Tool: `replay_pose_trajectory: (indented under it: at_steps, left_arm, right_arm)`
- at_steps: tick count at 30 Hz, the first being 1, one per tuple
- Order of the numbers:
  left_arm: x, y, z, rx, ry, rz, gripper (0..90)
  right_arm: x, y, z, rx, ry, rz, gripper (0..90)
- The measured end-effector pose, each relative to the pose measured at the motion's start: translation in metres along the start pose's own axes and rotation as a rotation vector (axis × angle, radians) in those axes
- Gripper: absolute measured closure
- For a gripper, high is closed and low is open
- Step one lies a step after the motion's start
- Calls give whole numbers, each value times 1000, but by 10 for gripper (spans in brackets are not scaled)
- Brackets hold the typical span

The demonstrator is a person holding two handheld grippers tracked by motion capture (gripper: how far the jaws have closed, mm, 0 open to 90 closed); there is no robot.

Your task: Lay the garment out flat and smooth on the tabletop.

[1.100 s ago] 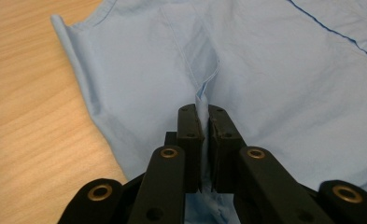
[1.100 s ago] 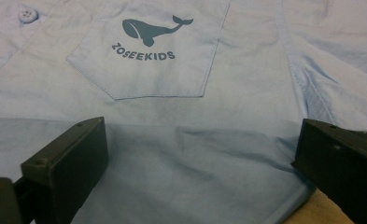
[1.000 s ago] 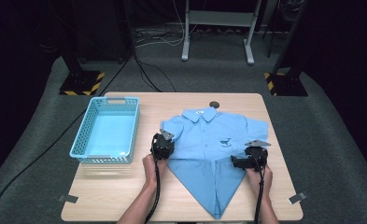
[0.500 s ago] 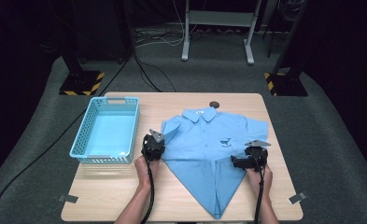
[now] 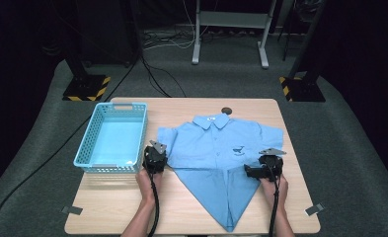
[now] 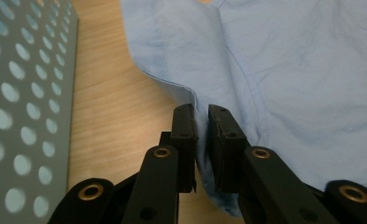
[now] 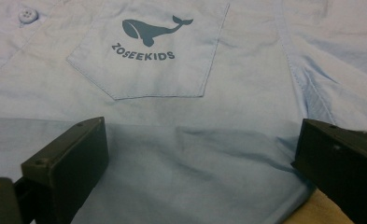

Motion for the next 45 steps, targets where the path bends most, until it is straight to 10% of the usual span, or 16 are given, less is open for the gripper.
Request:
replay_pose_trajectory:
  at_steps: [8,16,32,45]
  left_arm:
    - [0,-7,7,-21,63,22,544]
    - [7,-8,18,-9,-4,44,226]
    - [69,-27,39,-50,-292,-35,49]
    - [85,-30,28,-101,-291,-64,24]
  right_arm:
    - [0,0,0,0,-1,-1,21]
    - [0,-1,1,2,-6,0,21]
    - [-8,-12,19,64,11,-18,0]
    - [-22,-18,18,-4,24,31,0]
Point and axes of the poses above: each handheld gripper's, and its own axes: z roughly backward along the jaws, y roughly out of its top, x roughly to its right, the point moved 1 cm from there along -z, roughly forward along the jaws, and after that the axes turned 4 degrees about -y, right-handed, at the moved point
